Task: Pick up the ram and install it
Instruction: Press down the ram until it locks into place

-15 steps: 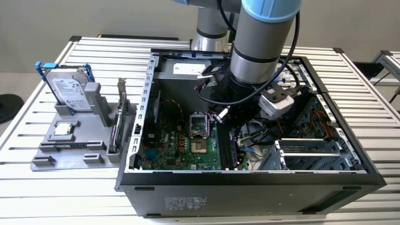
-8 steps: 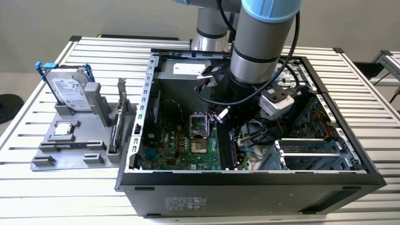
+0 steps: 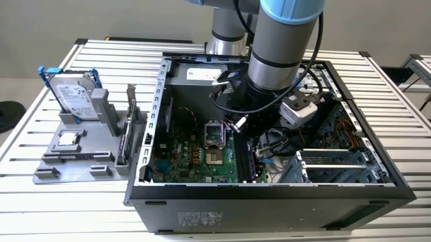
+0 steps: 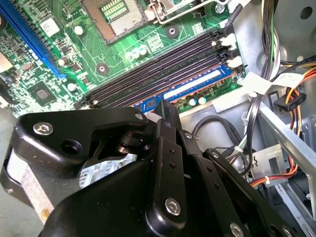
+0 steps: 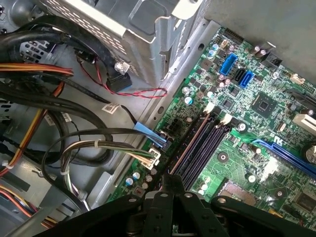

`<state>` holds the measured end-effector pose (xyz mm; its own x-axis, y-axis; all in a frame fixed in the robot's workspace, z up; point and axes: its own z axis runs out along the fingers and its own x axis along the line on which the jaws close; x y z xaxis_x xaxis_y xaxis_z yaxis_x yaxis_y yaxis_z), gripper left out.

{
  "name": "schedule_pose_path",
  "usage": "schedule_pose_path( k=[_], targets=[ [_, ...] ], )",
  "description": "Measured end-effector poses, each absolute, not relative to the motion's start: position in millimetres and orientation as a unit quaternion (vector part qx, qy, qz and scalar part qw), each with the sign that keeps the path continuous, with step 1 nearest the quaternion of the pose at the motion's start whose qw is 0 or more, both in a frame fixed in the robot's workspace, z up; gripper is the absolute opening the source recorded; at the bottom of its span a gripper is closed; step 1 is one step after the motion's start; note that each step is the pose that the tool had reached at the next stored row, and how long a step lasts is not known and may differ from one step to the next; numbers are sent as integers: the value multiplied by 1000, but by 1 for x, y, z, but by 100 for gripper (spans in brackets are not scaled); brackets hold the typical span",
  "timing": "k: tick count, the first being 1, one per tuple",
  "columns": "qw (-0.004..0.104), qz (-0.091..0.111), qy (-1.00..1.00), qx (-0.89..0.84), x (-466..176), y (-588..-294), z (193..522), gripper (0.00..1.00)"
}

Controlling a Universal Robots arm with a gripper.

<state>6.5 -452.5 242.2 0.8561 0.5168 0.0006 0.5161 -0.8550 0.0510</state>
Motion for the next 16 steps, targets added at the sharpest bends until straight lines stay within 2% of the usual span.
schedule_pose_path(
  k=[16],
  targets=[
    [24,5,285,958,6,-453,242,0]
  ],
)
